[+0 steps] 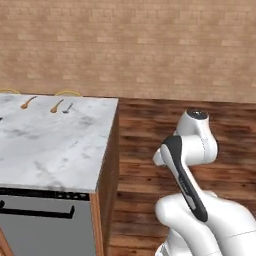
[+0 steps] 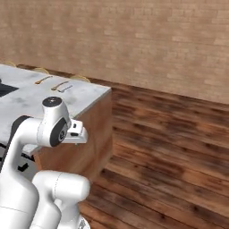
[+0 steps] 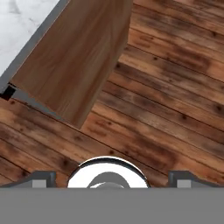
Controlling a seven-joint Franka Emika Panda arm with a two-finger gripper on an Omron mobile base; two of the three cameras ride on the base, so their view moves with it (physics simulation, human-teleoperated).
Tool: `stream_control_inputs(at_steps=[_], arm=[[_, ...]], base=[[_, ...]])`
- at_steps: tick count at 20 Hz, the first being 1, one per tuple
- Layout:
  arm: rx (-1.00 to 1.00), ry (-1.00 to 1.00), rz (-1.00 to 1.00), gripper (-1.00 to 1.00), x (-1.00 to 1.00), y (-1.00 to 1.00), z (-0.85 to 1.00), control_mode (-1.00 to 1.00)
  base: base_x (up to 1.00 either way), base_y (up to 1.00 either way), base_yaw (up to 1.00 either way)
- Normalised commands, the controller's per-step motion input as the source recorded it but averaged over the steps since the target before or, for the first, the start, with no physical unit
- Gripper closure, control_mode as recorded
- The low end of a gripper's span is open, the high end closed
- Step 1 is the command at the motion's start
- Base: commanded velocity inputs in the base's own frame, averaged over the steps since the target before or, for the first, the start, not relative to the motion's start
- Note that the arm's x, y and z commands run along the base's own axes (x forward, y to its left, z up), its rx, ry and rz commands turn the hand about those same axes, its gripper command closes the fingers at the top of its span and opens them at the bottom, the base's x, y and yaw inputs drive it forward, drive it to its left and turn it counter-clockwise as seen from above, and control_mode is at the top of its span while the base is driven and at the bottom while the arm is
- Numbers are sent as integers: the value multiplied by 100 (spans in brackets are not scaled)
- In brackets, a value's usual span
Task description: Pick up the metallic utensils from the counter and place them in the open drawer. Make sure not to pick up any wooden utensils.
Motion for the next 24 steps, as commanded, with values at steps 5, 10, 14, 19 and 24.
stream_control_inputs(at_steps=[5,10,14,19,24], arm=[[0,0,0,-100,0,0,0,100],[0,0,0,-100,0,0,0,100],[0,0,0,-100,0,0,0,100],[0,0,0,-100,0,0,0,100],[0,0,0,-100,0,0,0,100]], base=[[91,-99,37],[43,-100,17],[70,-100,32],[81,-89,57],[83,-85,60]])
